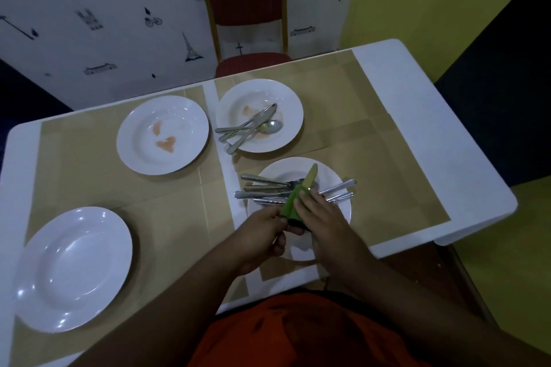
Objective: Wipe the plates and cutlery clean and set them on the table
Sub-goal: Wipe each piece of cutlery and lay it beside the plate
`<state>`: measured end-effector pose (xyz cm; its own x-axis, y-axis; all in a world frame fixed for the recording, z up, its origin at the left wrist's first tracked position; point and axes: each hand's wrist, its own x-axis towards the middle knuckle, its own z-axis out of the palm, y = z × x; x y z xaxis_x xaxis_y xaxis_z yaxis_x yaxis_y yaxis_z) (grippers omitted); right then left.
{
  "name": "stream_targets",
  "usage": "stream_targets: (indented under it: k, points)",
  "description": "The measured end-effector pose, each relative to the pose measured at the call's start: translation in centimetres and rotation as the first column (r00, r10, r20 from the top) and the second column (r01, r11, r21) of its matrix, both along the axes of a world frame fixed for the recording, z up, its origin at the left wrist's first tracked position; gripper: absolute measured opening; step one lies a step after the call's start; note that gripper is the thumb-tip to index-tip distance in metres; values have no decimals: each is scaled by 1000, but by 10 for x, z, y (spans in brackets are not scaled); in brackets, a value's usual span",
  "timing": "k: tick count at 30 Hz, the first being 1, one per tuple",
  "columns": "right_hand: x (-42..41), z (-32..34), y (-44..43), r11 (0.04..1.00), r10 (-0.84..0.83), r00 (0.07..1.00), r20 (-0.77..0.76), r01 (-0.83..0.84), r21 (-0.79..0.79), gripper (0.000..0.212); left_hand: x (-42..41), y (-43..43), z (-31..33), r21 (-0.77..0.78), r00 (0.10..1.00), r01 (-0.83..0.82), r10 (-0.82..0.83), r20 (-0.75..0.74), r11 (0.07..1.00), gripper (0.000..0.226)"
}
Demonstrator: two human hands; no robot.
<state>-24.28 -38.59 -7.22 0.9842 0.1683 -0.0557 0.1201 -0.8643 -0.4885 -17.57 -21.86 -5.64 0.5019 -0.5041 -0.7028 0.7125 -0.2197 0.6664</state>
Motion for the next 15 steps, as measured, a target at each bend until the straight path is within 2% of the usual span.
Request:
stream_targets:
  k: [3, 6, 12, 15]
  points:
    - [6, -1, -3, 999, 31, 1000, -2, -31, -25, 72, -2, 21, -1, -74, 990, -68, 58, -129, 995, 22]
    - [19, 2, -8, 995, -93, 996, -8, 93, 27, 74, -3, 38, -1, -78, 986, -65, 52, -160, 995, 24]
    - [9, 0, 24, 999, 44, 999, 25, -45, 31, 78, 2, 44, 4, -17, 997, 36, -37, -62, 999, 27]
    - [22, -1, 13, 996, -72, 997, -4, 72, 43, 74, 3, 52, 4, 76, 998, 65, -65, -7, 995, 31]
